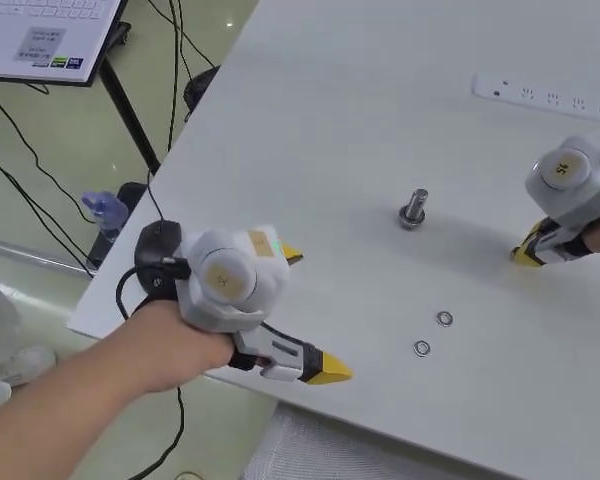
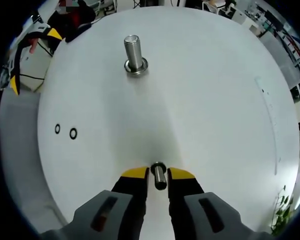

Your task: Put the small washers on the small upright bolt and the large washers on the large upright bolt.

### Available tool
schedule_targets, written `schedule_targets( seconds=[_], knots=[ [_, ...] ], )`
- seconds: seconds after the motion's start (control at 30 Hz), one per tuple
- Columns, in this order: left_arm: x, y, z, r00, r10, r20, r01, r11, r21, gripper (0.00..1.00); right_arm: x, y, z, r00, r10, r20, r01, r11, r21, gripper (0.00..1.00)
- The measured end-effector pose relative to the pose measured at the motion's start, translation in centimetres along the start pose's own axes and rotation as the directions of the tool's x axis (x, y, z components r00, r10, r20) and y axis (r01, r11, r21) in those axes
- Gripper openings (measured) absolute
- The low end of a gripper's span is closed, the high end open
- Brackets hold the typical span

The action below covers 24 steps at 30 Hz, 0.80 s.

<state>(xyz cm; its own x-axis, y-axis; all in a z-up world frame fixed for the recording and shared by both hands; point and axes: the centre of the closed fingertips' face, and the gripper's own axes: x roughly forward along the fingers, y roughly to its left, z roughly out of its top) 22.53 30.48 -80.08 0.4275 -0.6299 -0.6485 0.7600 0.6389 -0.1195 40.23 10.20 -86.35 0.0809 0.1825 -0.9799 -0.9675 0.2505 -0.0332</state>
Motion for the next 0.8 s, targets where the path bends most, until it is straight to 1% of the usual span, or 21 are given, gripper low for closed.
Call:
schedule_targets(
  seconds=[0.23,0.47,0.8],
  knots=[
    [-0.1,0.0,0.0,1.0000,0.000,-0.001,0.000,1.000,0.002,0.91,-0.3,-0.2,0.2,0.9999,-0.002,0.015,0.002,1.000,0.004,0.19],
    [-0.3,0.1,0.3,1.0000,0.003,0.004,-0.004,1.000,0.005,0.91,-0.7,-0.3,0.3,0.9998,-0.001,0.021,0.001,1.000,0.001,0.21],
    [-0.5,0.2,0.6,0.9999,0.010,0.012,-0.010,1.000,0.011,0.91,-2.2,-0.4,1.4,0.9996,-0.011,0.025,0.012,0.999,-0.040,0.23]
  ],
)
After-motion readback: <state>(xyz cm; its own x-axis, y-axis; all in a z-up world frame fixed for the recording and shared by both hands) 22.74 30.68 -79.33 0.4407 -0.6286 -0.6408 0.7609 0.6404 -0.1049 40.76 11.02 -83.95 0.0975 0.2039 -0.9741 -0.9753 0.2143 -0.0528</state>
